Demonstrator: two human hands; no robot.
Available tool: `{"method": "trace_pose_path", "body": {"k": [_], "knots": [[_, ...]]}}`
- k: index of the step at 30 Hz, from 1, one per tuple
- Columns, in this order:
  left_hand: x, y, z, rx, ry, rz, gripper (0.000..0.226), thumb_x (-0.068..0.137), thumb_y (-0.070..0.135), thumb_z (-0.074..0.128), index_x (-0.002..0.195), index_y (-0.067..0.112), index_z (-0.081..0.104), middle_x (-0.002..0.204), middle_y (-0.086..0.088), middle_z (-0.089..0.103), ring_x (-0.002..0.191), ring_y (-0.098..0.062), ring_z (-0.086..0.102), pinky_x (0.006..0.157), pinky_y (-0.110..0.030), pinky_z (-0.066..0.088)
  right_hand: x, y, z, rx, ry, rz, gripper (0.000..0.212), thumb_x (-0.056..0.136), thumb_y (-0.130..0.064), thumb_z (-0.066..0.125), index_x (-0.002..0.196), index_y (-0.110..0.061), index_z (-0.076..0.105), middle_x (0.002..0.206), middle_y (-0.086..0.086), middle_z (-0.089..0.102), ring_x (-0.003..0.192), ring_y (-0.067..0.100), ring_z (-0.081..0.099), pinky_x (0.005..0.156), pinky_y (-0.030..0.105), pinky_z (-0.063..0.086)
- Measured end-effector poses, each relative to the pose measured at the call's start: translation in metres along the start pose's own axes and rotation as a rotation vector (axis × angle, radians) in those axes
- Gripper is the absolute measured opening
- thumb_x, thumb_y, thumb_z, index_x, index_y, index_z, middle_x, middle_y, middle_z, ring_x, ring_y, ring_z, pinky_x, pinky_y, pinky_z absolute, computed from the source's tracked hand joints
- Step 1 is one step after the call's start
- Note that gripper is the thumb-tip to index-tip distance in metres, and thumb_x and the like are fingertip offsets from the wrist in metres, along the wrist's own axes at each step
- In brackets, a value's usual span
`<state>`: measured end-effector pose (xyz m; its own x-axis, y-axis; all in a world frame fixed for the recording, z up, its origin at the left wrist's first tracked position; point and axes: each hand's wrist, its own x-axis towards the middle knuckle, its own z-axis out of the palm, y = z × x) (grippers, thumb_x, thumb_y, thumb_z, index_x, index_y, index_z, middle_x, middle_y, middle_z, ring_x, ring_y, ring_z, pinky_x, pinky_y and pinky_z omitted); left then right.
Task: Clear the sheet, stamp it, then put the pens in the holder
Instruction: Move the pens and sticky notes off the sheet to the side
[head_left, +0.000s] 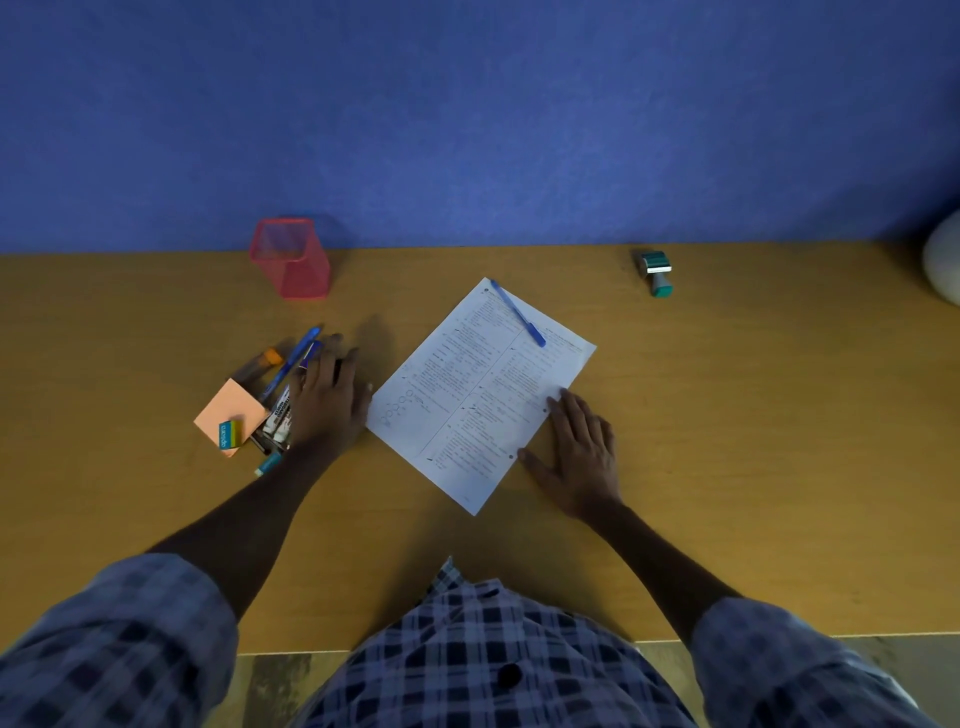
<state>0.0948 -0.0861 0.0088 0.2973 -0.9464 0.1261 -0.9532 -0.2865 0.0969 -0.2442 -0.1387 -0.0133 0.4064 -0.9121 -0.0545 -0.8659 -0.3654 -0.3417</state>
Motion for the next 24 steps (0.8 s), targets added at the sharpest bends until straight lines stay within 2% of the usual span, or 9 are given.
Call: {"method": "trace_pose_path", "body": {"k": [4, 8, 11, 14, 18, 21, 22, 24], "knots": [[0.022, 0.029, 0.000, -0.059, -0.007, 0.125, 0.048, 0.086, 0.022, 0.064, 0.130, 0.005, 0.053, 0.143, -0.018, 0.045, 0.126, -0.037, 0.048, 0.097, -0.052, 0.040, 0.000, 0.001, 0.000, -0.002, -0.014, 0.004, 0.089, 0.085, -0.074, 0.037, 0.153, -0.018, 0.025, 0.162, 0.003, 0.020, 0.150, 0.023, 0.017, 0.121, 0.048, 0.014], [0.047, 0.063, 0.002, -0.130, -0.046, 0.256, 0.041, 0.087, 0.021, 0.062, 0.126, 0.007, 0.057, 0.133, -0.014, 0.054, 0.117, -0.032, 0.055, 0.090, -0.043, 0.046, 0.001, 0.000, 0.002, 0.007, -0.013, 0.010, 0.088, 0.086, -0.075, 0.037, 0.153, -0.019, 0.025, 0.162, 0.002, 0.020, 0.151, 0.023, 0.017, 0.121, 0.048, 0.012], [0.064, 0.090, 0.005, -0.154, -0.046, 0.388, 0.029, 0.086, 0.015, 0.066, 0.113, 0.004, 0.065, 0.120, -0.014, 0.063, 0.106, -0.033, 0.061, 0.085, -0.042, 0.049, 0.002, 0.001, 0.002, 0.003, -0.017, 0.016, 0.090, 0.085, -0.077, 0.033, 0.154, -0.020, 0.023, 0.163, 0.000, 0.019, 0.151, 0.022, 0.016, 0.121, 0.046, 0.011], [0.082, 0.114, 0.008, -0.148, -0.086, 0.484, 0.024, 0.091, 0.017, 0.062, 0.111, 0.005, 0.067, 0.115, -0.011, 0.067, 0.103, -0.028, 0.063, 0.088, -0.040, 0.049, 0.002, 0.002, 0.003, -0.008, -0.030, 0.020, 0.091, 0.085, -0.079, 0.029, 0.154, -0.021, 0.021, 0.163, 0.000, 0.018, 0.151, 0.021, 0.015, 0.122, 0.045, 0.011], [0.100, 0.140, 0.015, -0.144, -0.121, 0.535, 0.032, 0.094, 0.016, 0.058, 0.124, 0.005, 0.061, 0.130, -0.013, 0.061, 0.118, -0.029, 0.058, 0.100, -0.039, 0.043, 0.002, 0.002, 0.004, 0.003, -0.039, 0.031, 0.090, 0.085, -0.079, 0.028, 0.154, -0.022, 0.018, 0.164, -0.001, 0.015, 0.151, 0.021, 0.013, 0.122, 0.047, 0.010], [0.112, 0.156, 0.017, -0.080, -0.169, 0.566, 0.052, 0.094, 0.014, 0.058, 0.144, 0.011, 0.044, 0.152, -0.011, 0.040, 0.139, -0.028, 0.040, 0.115, -0.042, 0.034, 0.002, 0.001, 0.003, 0.015, -0.043, 0.037, 0.091, 0.085, -0.079, 0.028, 0.154, -0.021, 0.018, 0.164, 0.000, 0.015, 0.151, 0.022, 0.013, 0.122, 0.047, 0.007], [0.117, 0.162, 0.018, -0.039, -0.182, 0.580, 0.055, 0.095, 0.012, 0.057, 0.147, 0.013, 0.039, 0.156, -0.010, 0.034, 0.143, -0.028, 0.033, 0.118, -0.043, 0.030, 0.002, 0.001, 0.003, 0.018, -0.041, 0.039, 0.091, 0.085, -0.079, 0.028, 0.154, -0.021, 0.018, 0.163, 0.000, 0.016, 0.151, 0.023, 0.014, 0.122, 0.048, 0.009], [0.126, 0.171, 0.020, 0.034, -0.190, 0.605, 0.052, 0.095, 0.009, 0.055, 0.145, 0.014, 0.041, 0.155, -0.009, 0.035, 0.144, -0.027, 0.030, 0.120, -0.043, 0.024, 0.003, 0.002, 0.003, 0.017, -0.048, 0.040, 0.091, 0.085, -0.079, 0.029, 0.154, -0.021, 0.017, 0.164, 0.000, 0.015, 0.151, 0.022, 0.014, 0.122, 0.048, 0.011]]}}
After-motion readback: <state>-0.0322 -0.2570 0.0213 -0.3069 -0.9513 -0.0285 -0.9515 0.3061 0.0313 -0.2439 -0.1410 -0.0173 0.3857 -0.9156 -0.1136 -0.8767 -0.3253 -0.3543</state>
